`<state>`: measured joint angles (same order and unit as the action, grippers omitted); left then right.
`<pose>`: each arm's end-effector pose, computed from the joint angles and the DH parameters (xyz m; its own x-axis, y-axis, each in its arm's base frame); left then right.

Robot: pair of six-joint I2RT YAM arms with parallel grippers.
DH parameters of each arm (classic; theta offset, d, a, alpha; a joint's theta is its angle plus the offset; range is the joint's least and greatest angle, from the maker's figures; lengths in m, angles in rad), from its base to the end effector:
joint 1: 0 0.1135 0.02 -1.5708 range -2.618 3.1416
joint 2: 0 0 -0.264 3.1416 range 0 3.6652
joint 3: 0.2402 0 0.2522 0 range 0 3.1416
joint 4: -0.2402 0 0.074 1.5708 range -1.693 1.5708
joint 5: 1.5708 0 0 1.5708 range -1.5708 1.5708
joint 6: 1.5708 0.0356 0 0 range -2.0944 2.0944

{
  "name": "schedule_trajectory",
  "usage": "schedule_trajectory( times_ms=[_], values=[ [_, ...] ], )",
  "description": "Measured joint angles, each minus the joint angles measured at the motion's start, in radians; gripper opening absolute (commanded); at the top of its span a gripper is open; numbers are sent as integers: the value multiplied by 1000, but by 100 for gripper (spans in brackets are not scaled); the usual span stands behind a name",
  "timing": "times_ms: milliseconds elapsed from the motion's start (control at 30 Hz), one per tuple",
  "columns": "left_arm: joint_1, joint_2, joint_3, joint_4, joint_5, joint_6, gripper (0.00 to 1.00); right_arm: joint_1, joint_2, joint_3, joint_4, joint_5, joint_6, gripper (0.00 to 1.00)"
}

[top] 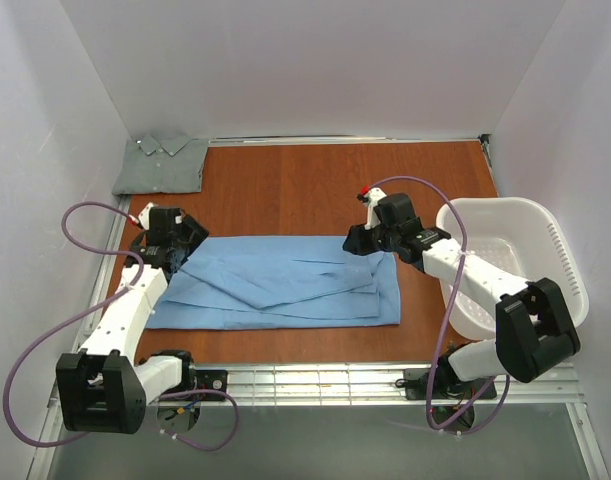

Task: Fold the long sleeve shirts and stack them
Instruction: Fold the shirt

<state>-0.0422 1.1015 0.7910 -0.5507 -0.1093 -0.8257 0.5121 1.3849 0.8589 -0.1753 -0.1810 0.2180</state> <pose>0.2234 -0.0055 0.2483 -0.4926 -0.7105 -0.5026 -0.5768 0.6990 -0.4228 0.2553 0.1509 0.2315 -0.6793 -0.1378 -0.7208 -0.4660 0.8398 0.2786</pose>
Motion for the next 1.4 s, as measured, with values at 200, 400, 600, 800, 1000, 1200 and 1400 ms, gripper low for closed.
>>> schedule_trajectory(
  times_ms=[200,400,600,800,1000,1200,1400],
  values=[
    [-31,115,-72,-63,-55,-23,74,106,31,27,-96,91,-114,46],
    [-32,266,-87,-77,-90,-27,64,192,188,73,-241,146,-177,40],
    [-34,379,-16,-88,-117,-1,54,245,251,89,-332,159,-191,38],
    [-45,534,137,-73,-111,85,54,315,227,72,-383,132,-170,39],
    [-139,750,386,-31,-118,201,55,446,206,54,-433,40,-111,40],
    [-276,957,654,23,-124,315,57,518,206,51,-440,-2,-56,40],
    [-339,1160,951,53,-99,394,66,535,211,58,-428,-21,-21,41]
  ],
)
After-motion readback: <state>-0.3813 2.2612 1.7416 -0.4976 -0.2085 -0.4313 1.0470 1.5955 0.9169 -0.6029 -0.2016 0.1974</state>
